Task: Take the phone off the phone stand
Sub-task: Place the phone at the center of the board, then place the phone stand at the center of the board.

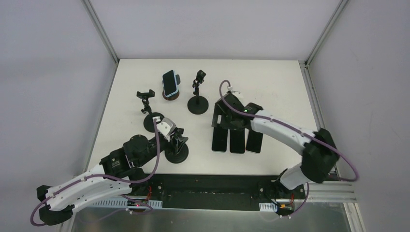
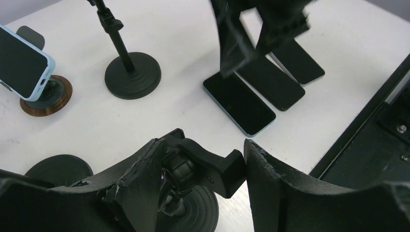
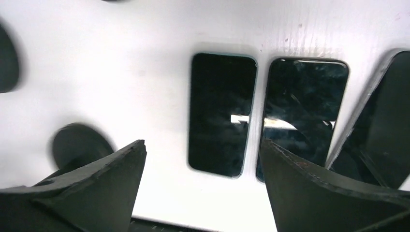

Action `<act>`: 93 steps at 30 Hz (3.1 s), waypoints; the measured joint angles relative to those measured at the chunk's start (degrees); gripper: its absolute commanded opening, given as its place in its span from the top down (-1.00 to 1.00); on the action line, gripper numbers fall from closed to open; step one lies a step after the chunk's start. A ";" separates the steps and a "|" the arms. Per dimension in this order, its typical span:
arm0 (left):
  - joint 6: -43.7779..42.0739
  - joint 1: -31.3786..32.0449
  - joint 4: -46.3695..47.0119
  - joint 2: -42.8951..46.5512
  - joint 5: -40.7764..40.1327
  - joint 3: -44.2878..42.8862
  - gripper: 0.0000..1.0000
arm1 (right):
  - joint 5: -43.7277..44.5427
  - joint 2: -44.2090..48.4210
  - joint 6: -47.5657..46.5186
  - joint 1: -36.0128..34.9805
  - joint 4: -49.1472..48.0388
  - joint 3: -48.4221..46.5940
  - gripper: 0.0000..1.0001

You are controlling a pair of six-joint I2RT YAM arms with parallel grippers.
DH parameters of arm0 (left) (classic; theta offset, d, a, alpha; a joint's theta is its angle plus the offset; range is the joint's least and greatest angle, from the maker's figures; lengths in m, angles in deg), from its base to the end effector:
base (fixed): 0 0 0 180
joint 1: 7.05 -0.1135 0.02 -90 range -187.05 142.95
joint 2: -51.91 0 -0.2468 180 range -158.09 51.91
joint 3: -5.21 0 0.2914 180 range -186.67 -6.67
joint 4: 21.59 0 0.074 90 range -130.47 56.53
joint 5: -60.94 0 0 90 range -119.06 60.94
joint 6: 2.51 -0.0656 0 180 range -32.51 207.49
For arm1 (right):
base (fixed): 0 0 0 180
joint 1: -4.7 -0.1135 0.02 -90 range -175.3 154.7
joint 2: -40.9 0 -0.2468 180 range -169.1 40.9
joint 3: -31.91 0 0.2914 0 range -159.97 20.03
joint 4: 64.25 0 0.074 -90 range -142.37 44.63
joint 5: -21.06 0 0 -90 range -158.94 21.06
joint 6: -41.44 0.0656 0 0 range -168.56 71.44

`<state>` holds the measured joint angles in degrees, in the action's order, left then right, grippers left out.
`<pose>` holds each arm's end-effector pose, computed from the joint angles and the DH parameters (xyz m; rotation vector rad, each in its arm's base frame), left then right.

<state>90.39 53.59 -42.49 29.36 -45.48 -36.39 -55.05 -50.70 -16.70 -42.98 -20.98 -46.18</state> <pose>0.1164 -0.1690 0.2988 0.5848 1.5301 -0.6280 0.2713 0.2746 0.1769 -0.2576 2.5234 0.2464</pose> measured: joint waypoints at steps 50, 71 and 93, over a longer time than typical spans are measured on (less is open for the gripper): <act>-5.01 -16.83 16.02 -89.44 24.63 -66.86 -0.66 | -0.83 54.51 17.79 0.72 12.15 28.00 -0.81; 1.62 -18.16 -4.79 -57.51 19.41 -61.29 -0.98 | 3.61 51.19 14.75 0.81 17.79 22.38 -0.95; 12.72 -21.79 -22.86 -14.43 -2.73 -20.70 -0.98 | -0.79 37.97 8.46 0.90 13.86 15.17 -0.91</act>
<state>103.11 31.80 -65.35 14.94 -48.22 -57.09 -55.83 -12.73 -8.25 -42.08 -7.12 -31.01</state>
